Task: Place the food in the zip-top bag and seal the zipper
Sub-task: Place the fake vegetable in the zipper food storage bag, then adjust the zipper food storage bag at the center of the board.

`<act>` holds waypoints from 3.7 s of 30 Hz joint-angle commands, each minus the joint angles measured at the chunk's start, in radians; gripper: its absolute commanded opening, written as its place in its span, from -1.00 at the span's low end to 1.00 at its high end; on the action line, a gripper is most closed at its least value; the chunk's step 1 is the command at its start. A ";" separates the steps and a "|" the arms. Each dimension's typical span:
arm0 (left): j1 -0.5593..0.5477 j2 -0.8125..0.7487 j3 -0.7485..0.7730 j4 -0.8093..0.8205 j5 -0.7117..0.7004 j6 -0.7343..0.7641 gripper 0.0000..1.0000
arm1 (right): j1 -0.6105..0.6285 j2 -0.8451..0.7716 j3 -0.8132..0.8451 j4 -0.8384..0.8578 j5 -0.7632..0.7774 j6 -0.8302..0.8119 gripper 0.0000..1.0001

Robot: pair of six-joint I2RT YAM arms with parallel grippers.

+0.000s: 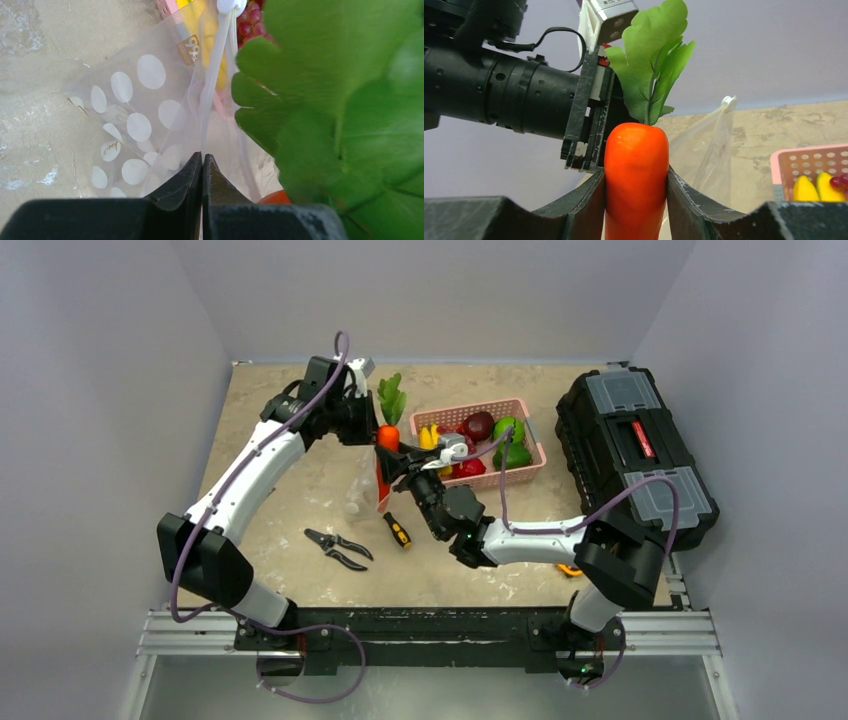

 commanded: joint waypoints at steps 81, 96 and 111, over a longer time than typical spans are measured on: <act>0.028 -0.153 -0.055 0.075 -0.090 -0.014 -1.00 | -0.224 0.022 0.511 -1.230 -0.562 0.293 -0.85; 0.047 -0.172 -0.037 0.014 -0.296 -0.034 -1.00 | -0.241 0.182 0.822 -1.352 -0.600 0.280 -1.00; 0.080 -0.096 -0.039 0.042 -0.112 -0.050 -1.00 | -0.241 0.144 0.855 -1.305 -0.527 0.235 -1.00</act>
